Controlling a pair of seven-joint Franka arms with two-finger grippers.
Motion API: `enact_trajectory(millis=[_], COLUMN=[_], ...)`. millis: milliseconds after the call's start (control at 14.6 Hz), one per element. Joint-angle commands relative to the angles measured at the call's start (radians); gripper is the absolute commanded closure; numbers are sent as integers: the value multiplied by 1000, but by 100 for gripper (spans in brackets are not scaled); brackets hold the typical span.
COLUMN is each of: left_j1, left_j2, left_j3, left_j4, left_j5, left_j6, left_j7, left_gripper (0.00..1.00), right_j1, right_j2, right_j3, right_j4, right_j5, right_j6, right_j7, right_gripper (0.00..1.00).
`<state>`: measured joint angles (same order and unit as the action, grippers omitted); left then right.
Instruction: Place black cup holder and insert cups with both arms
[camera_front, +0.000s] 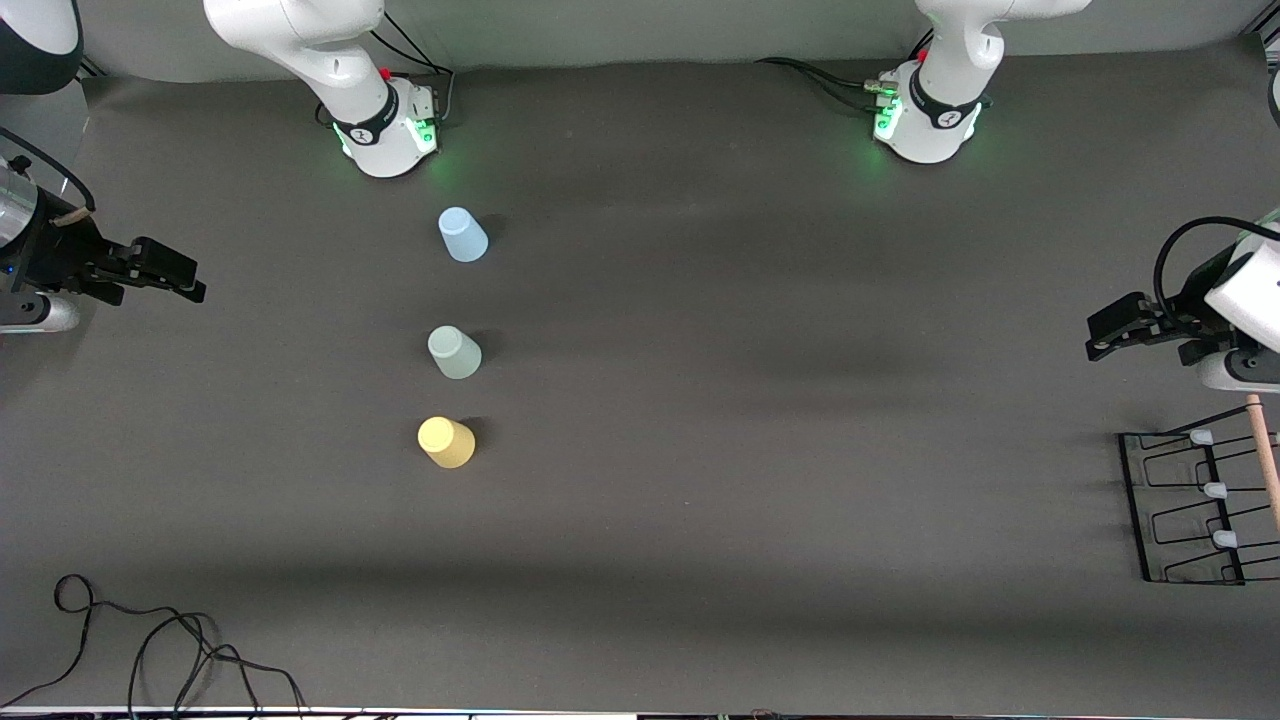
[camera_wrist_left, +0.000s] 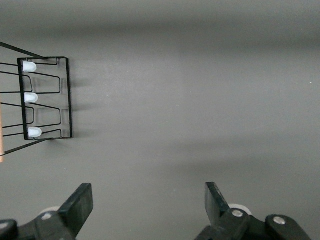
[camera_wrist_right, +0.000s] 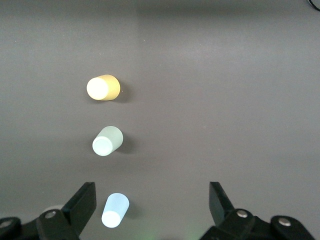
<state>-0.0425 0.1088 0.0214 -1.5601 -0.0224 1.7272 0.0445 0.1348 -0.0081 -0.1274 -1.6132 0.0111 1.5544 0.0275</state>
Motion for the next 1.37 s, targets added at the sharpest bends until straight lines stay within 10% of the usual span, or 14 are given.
enact_trajectory(millis=[0, 1303], left_j1=[-4, 85], left_j2=[14, 89], left_j3=[2, 12], left_j4=[20, 37], left_j5=[-2, 19], left_j6=[-6, 3], left_j7=[-6, 56], left_gripper=[0, 0], right_j1=[-7, -9], right_j2=[8, 8], right_j3=[3, 3], right_j4=[16, 16], right_j5=[-5, -5], right_j6=[-7, -7], right_j7=[-15, -17], right_gripper=[0, 0])
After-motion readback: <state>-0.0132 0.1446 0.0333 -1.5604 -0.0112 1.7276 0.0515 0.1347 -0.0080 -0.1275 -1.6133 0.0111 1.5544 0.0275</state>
